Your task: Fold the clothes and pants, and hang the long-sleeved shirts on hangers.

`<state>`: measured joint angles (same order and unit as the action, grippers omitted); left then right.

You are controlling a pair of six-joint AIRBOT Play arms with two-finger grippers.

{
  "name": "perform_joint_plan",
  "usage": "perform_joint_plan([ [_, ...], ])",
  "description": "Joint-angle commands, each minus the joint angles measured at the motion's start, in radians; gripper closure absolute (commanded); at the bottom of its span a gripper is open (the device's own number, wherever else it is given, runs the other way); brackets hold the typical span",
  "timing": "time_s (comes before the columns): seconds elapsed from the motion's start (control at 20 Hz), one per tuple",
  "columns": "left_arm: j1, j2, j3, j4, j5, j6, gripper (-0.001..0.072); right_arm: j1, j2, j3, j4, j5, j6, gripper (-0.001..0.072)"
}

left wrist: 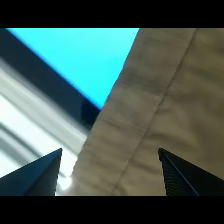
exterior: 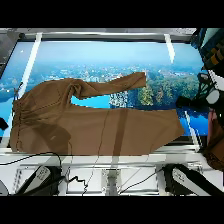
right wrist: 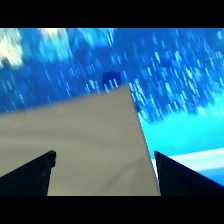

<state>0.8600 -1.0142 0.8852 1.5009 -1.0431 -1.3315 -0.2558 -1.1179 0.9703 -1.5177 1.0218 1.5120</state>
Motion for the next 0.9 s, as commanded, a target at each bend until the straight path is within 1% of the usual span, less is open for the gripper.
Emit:
perform_joint_plan([
  [0.0,0.001,0.000,0.084,-0.246,0.071,-0.034,0.0018,0.000,-0.182,0.167,0.100,-0.013,0.005,0.0020],
  [0.1,0.001,0.000,0.115,-0.323,0.099,-0.033,0.0018,0.000,-0.305,0.259,0.240,0.000,-0.015,0.0046],
  [0.2,0.000,0.000,0.117,-0.343,0.099,-0.033,0.0018,0.002,-0.425,0.330,0.435,0.043,-0.078,0.0090],
  [0.25,0.000,0.000,0.117,-0.343,0.098,-0.034,0.0018,0.007,-0.480,0.361,0.528,0.059,-0.095,0.0090],
  [0.35,0.000,0.000,0.117,-0.343,0.099,-0.034,0.0018,0.033,-0.568,0.417,0.617,0.059,-0.093,0.0099],
  [0.45,0.000,0.000,0.117,-0.343,0.099,-0.034,0.0018,0.084,-0.652,0.496,0.624,0.047,-0.089,0.0139],
  [0.5,0.000,0.000,0.117,-0.343,0.098,-0.034,0.0018,0.113,-0.688,0.536,0.624,0.023,-0.072,0.0142],
  [0.55,0.000,0.000,0.117,-0.343,0.098,-0.034,0.0018,0.138,-0.720,0.575,0.621,-0.008,-0.047,0.0159],
  [0.6,0.000,0.000,0.117,-0.343,0.099,-0.034,0.0018,0.162,-0.748,0.615,0.621,-0.047,-0.006,0.0159],
  [0.75,0.000,0.000,0.117,-0.343,0.109,-0.034,0.0018,0.216,-0.808,0.729,0.618,-0.128,0.045,0.0160],
  [0.85,0.000,0.000,0.117,-0.343,0.123,-0.034,0.0018,0.233,-0.861,0.809,0.597,-0.141,0.110,0.0160],
])
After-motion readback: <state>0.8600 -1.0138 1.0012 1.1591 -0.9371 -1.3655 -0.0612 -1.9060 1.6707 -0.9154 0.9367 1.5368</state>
